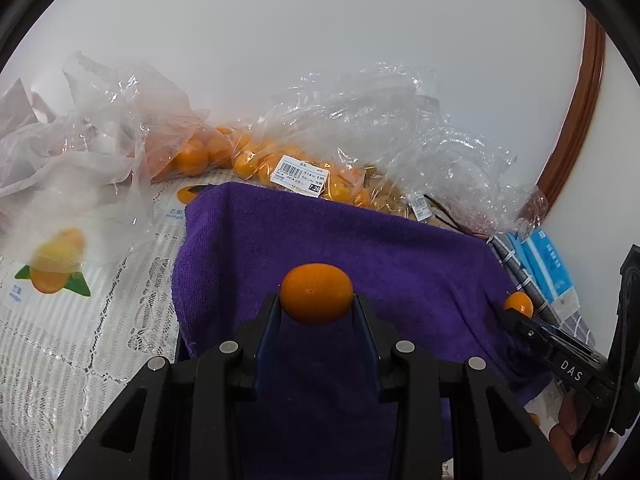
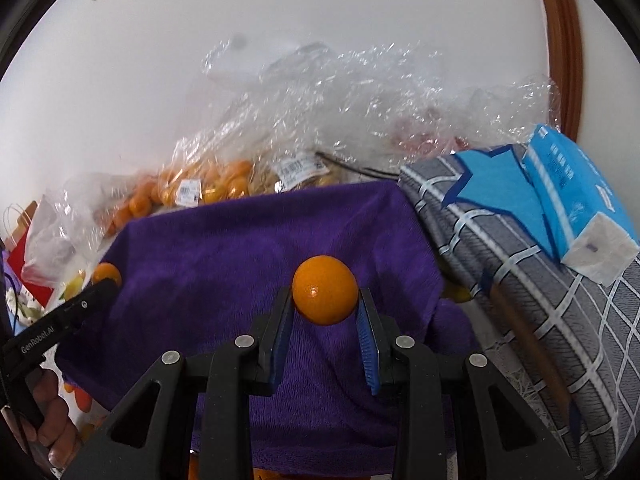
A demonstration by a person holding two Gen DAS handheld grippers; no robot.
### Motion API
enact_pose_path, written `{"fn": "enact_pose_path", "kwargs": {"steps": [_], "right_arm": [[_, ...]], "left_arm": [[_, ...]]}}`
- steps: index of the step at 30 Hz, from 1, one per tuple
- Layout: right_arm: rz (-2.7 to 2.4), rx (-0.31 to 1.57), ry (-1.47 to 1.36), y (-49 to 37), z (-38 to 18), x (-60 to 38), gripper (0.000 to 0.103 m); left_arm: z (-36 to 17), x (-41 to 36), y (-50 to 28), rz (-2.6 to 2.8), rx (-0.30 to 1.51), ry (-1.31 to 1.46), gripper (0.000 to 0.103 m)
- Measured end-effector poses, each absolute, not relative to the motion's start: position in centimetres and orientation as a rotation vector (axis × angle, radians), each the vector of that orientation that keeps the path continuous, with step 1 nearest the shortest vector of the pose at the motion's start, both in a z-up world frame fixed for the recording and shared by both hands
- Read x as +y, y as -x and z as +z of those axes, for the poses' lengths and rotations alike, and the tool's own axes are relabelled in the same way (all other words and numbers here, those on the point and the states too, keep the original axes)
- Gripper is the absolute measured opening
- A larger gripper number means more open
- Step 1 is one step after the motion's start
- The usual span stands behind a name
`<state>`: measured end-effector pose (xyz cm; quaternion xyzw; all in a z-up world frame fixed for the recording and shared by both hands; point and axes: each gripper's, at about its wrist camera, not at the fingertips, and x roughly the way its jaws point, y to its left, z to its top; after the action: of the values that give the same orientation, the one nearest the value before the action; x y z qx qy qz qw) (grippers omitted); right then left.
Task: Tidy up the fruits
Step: 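Lower both oranges onto the purple towel and open both grippers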
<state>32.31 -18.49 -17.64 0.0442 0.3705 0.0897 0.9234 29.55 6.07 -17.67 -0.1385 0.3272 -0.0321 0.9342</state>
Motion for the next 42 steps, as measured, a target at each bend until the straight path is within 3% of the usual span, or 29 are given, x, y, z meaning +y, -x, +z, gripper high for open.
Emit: {"fn": "enact_pose_path", "kwargs": {"steps": [13,15,17,21,24,42], "right_arm": [[0.161,0.798,-0.051,-32.7,-18.6,-18.0,0.032],[0.158,0.803,-0.054,-32.8,-18.6,-18.1,0.035],[0.162,0.799,-0.072,-32.8,-18.4,-18.3,0.049],[0.142,0.766,-0.091,-32.3,-17.8,-18.8,0.054],[0.136,0.745,-0.118,-31.9,-17.5,-19.3,0.054],[0.125,0.676,-0.212,-30.9,-15.3,-21.2,0.054]], "left_arm": [[-17.6,6.1,-29.7,-0.050,0.674,0.281,0.035],[-17.7,6.1,-29.8,-0.047,0.676,0.285,0.035],[-17.6,6.2,-29.7,-0.046,0.672,0.288,0.035],[-17.5,6.1,-29.5,-0.045,0.662,0.286,0.035],[-17.3,6.1,-29.3,-0.040,0.646,0.291,0.050],[-15.8,6.6,-27.7,-0.024,0.522,0.305,0.049]]}}
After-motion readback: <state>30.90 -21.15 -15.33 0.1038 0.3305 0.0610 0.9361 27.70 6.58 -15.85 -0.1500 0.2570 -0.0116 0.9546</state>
